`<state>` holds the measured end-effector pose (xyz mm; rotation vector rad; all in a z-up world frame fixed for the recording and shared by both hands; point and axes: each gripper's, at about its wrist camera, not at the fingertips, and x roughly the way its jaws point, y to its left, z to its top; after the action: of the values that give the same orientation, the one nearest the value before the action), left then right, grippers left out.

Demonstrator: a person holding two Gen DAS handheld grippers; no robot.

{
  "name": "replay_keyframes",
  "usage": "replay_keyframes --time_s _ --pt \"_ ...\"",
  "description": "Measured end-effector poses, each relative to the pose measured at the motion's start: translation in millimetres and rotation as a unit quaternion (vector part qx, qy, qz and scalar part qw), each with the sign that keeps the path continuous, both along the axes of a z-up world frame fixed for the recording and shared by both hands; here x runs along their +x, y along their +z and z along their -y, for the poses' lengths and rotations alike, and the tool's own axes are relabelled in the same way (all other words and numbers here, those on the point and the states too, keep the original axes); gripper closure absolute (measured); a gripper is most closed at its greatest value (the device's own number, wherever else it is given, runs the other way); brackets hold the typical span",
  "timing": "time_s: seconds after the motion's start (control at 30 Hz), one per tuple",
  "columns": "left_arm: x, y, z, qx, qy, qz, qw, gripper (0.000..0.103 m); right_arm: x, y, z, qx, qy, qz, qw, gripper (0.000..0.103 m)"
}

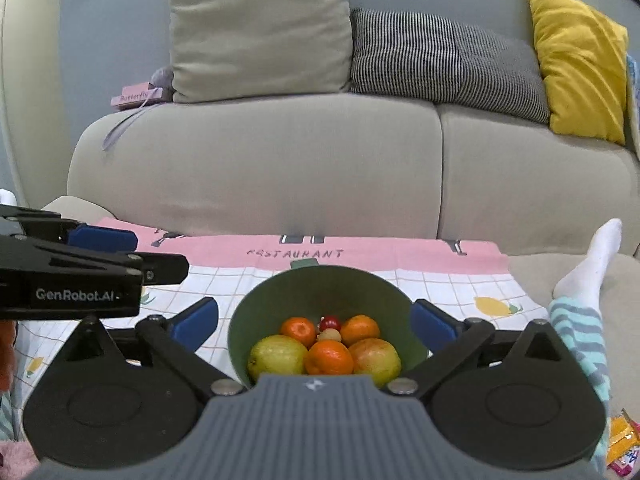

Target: Organize fruits

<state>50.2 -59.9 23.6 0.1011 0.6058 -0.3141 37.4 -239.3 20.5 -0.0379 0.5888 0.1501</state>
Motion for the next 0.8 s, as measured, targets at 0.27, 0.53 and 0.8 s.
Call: replay_keyframes --time_s 0.27,0.53,0.8 --pt "-23 -3 -9 0.038 0.018 0.031 0.9986 0.015 -30 9 -10 -0.018 -0.008 0.034 0.999 0.004" --pt "-43 -21 -16 0.068 0.054 0.036 0.9956 0.014 -35 -4 -10 -0.021 -0.022 0.013 0.999 0.004" --pt "-33 -30 -29 0.029 0.085 0.010 0.9959 0.014 -26 -21 -10 -0.015 -0.029 -0.020 0.999 0.004"
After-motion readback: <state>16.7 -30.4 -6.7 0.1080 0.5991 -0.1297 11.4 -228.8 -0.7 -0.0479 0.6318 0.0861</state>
